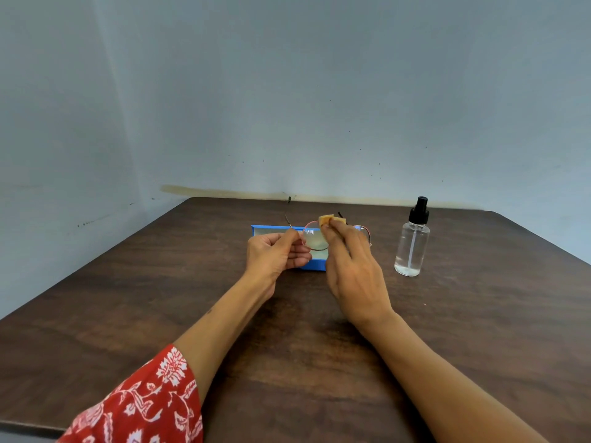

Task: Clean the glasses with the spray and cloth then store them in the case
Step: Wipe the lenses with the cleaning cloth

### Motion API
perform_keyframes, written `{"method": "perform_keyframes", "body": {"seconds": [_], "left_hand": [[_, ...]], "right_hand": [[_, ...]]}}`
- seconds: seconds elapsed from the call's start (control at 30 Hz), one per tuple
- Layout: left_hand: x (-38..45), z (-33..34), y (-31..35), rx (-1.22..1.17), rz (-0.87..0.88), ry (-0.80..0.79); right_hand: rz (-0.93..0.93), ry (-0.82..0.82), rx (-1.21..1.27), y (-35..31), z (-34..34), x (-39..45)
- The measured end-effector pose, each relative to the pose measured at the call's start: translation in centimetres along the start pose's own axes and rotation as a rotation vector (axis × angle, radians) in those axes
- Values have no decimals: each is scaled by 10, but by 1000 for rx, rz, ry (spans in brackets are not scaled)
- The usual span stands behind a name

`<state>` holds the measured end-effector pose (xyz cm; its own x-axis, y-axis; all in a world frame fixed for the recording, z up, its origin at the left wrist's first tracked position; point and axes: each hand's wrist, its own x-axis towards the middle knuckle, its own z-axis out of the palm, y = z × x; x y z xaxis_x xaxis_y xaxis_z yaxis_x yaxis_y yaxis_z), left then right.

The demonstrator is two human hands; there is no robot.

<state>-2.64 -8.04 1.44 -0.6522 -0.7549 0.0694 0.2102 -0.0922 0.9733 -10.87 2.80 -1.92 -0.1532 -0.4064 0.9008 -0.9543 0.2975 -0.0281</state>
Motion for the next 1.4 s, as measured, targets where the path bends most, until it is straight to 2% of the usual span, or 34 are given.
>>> {"method": "perform_keyframes", "body": {"seconds": [0.23,0.43,0.6,0.67,0.8,1.03,1.2,1.4], "left_hand": [[-1,2,0,-35,40,13],[0,1,2,5,22,16],[1,3,0,-15,58,18],[1,3,0,-12,54,20],[-1,2,2,13,31,9],[1,3,1,-29,50,20],[0,2,4,-21,35,28],[0,2,3,-54,49,27]], "right_hand": [[-208,-66,-41,-10,1,2],[-4,3,-26,-2,1,1],[-186,-44,-48,-9,5,1],[-167,-42,-24,-9,5,1],[-13,6,-20,-4,1,2],[-171,-49,-16,-11,6,1],[39,27,10,-4,1,1],[-159,-62,-21,-13,4,1]]}}
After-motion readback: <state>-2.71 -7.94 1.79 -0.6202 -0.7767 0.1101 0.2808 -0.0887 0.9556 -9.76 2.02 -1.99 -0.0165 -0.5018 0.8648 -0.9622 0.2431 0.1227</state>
